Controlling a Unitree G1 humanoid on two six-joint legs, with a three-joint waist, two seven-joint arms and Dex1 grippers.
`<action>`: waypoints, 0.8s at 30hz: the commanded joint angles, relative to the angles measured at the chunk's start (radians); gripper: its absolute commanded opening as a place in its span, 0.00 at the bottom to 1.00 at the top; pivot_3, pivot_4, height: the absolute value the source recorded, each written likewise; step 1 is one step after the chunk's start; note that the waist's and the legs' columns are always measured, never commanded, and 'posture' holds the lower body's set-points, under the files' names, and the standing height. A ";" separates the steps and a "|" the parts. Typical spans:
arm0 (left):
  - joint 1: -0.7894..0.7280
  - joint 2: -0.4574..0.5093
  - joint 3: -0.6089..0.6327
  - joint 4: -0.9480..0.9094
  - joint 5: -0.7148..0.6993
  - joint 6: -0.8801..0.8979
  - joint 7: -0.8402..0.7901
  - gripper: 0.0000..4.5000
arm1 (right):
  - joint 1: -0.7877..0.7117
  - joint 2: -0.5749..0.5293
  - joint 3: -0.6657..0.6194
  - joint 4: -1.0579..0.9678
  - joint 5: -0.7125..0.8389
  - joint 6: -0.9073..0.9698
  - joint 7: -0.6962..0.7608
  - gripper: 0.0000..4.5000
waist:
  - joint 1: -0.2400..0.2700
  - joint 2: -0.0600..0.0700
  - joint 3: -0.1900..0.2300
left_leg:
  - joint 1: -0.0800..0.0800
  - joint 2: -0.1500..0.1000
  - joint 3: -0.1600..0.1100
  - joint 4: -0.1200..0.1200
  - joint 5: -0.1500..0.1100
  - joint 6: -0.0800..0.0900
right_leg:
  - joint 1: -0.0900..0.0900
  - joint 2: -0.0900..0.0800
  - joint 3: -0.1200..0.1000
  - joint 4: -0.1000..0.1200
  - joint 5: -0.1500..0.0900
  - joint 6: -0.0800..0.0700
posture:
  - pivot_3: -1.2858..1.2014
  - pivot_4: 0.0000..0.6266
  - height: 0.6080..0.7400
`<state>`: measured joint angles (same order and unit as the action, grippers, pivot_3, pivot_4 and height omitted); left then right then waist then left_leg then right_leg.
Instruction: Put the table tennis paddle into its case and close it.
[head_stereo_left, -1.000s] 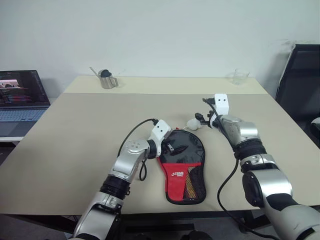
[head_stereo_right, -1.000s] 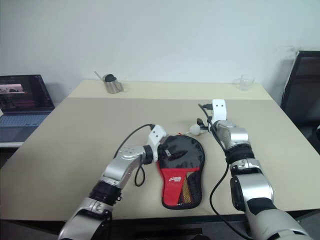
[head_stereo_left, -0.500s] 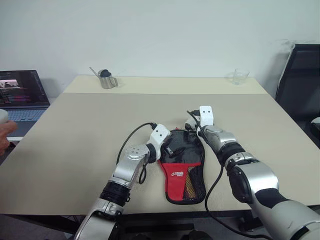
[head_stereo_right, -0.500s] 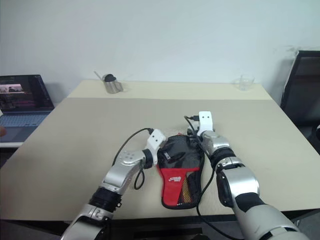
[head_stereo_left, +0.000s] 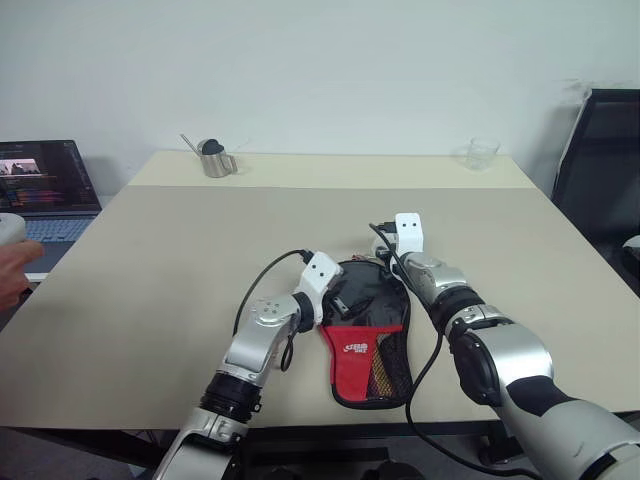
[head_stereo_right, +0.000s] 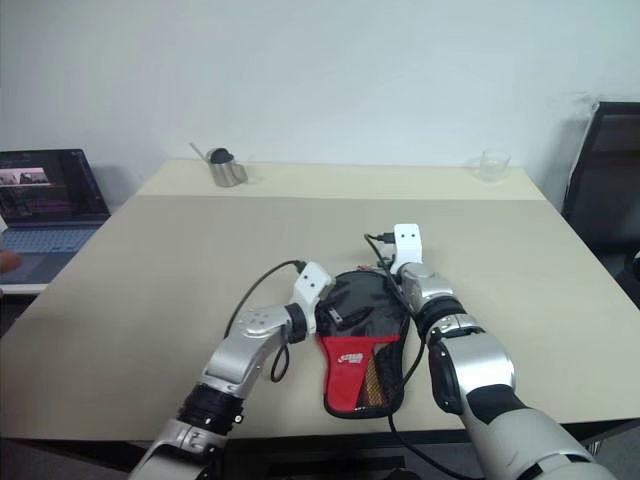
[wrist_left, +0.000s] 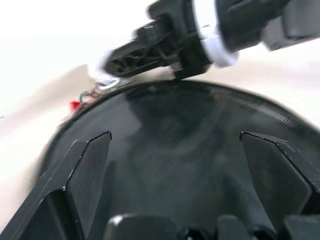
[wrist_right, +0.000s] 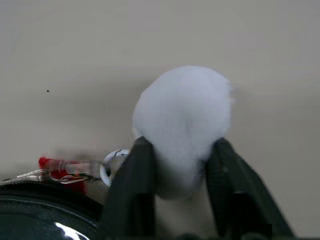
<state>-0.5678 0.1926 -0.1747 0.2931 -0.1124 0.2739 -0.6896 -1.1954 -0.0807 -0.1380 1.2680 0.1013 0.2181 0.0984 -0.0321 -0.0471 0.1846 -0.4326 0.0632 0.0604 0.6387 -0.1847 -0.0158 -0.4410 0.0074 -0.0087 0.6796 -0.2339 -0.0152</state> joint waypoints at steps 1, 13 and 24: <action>-0.043 -0.009 0.003 0.112 0.000 -0.073 -0.030 1.00 | -0.030 -0.020 -0.017 -0.019 0.000 -0.019 -0.006 0.08 | 0.000 0.000 0.000 | 0.000 0.000 0.000 0.000 0.000 0.000 | 0.000 0.000 0.000 0.000 0.000 0.000 | 0.52 0.24 1.00; -0.084 0.000 0.012 0.298 0.030 -0.040 -0.026 1.00 | -0.028 -0.042 -0.028 -0.046 0.006 -0.004 -0.008 0.03 | 0.000 0.003 -0.002 | 0.003 0.000 0.000 0.000 0.000 0.000 | 0.004 0.000 -0.001 0.000 0.000 0.000 | 0.52 0.24 1.00; -0.112 0.005 -0.019 0.350 0.071 -0.013 -0.032 1.00 | -0.023 -0.081 -0.029 -0.166 0.014 0.074 0.044 0.03 | 0.000 0.009 -0.007 | 0.013 -0.001 -0.001 -0.001 0.000 0.000 | 0.013 0.001 0.000 0.000 0.000 0.000 | 0.52 0.24 1.00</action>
<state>-0.7090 0.1845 -0.1763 0.5853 -0.0712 0.2191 -0.7232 -1.1969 -0.1298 -0.1561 1.1750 0.1024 0.2863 0.1363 -0.0326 -0.0377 0.1776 -0.4175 0.0626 0.0598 0.6362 -0.1844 -0.0154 -0.4261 0.0088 -0.0090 0.6785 -0.2339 -0.0149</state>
